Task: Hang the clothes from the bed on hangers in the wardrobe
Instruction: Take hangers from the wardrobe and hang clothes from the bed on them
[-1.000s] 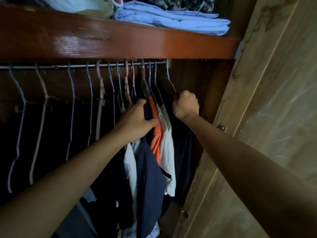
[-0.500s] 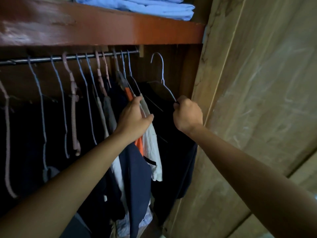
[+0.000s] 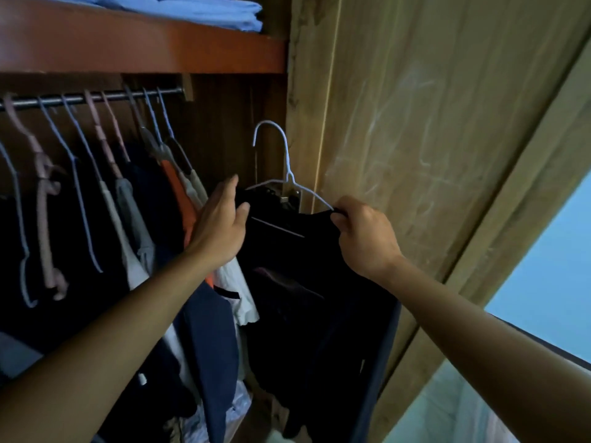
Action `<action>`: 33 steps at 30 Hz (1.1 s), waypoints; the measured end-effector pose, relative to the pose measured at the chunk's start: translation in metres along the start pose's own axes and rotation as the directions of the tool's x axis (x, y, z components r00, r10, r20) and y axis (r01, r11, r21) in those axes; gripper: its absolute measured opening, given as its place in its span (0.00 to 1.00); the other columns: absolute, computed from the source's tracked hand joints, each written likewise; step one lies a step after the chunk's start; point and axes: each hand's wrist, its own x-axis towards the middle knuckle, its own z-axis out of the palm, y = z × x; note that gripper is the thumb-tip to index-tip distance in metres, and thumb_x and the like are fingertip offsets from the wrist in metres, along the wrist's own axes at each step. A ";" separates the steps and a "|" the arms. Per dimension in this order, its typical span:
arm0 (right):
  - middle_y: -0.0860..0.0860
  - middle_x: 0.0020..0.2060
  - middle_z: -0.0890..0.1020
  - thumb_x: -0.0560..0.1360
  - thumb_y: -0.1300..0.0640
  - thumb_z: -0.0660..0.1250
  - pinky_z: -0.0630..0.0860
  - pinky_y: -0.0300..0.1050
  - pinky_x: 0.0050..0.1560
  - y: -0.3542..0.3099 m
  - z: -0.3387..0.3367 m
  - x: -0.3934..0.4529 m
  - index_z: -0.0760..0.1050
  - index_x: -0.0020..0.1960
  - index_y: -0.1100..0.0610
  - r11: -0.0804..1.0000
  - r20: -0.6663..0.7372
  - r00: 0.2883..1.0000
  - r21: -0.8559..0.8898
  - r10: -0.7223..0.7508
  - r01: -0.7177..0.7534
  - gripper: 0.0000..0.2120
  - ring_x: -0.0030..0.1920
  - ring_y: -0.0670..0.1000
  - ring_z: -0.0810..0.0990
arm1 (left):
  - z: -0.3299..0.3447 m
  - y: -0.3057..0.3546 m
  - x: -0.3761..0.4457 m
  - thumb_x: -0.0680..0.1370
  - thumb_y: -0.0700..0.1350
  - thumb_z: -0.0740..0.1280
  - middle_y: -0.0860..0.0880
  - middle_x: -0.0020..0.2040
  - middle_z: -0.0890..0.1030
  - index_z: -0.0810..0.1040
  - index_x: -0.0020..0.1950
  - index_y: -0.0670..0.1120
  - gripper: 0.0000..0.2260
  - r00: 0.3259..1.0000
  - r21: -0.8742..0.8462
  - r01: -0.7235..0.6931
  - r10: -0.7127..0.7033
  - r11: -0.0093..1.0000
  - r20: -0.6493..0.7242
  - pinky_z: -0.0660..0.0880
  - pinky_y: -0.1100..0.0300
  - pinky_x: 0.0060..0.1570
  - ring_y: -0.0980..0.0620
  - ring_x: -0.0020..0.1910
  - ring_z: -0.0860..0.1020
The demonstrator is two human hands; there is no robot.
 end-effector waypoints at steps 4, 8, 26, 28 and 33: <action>0.54 0.44 0.83 0.81 0.56 0.61 0.73 0.54 0.44 0.035 -0.038 -0.028 0.75 0.49 0.51 1.000 0.015 1.000 0.006 -0.016 0.016 0.05 0.49 0.64 0.79 | 0.018 0.016 -0.010 0.84 0.43 0.56 0.41 0.74 0.68 0.64 0.76 0.41 0.20 0.998 0.007 -0.052 0.052 0.999 -0.023 0.60 0.55 0.71 0.44 0.73 0.66; 0.47 0.37 0.79 0.81 0.57 0.62 0.73 0.53 0.44 0.066 -0.079 -0.062 0.71 0.43 0.50 0.999 0.014 1.000 0.025 -0.020 0.020 0.08 0.45 0.59 0.79 | 0.036 0.033 -0.027 0.85 0.46 0.55 0.42 0.67 0.76 0.72 0.71 0.42 0.17 0.991 -0.030 -0.092 0.095 0.995 0.091 0.65 0.60 0.60 0.45 0.67 0.73; 0.51 0.33 0.76 0.81 0.61 0.62 0.71 0.47 0.45 0.203 -0.228 -0.210 0.73 0.43 0.53 0.970 -0.034 0.970 0.013 0.243 -0.242 0.08 0.38 0.52 0.73 | 0.146 0.214 -0.086 0.78 0.46 0.62 0.48 0.39 0.77 0.74 0.44 0.47 0.05 0.801 -0.394 -0.424 0.540 0.816 0.259 0.70 0.57 0.43 0.49 0.41 0.77; 0.52 0.33 0.76 0.80 0.61 0.62 0.71 0.47 0.45 0.213 -0.244 -0.228 0.73 0.43 0.54 0.959 -0.057 0.958 -0.012 0.283 -0.284 0.08 0.37 0.52 0.73 | 0.159 0.234 -0.092 0.78 0.45 0.64 0.51 0.40 0.79 0.76 0.43 0.50 0.04 0.781 -0.458 -0.428 0.574 0.779 0.247 0.71 0.62 0.44 0.53 0.42 0.78; 0.48 0.36 0.79 0.80 0.60 0.64 0.71 0.44 0.47 0.228 -0.278 -0.274 0.76 0.45 0.55 0.909 -0.140 0.910 -0.095 0.391 -0.405 0.06 0.40 0.49 0.75 | 0.192 0.281 -0.105 0.78 0.41 0.67 0.58 0.40 0.82 0.76 0.42 0.55 0.09 0.750 -0.550 -0.401 0.607 0.733 0.263 0.72 0.68 0.43 0.63 0.41 0.79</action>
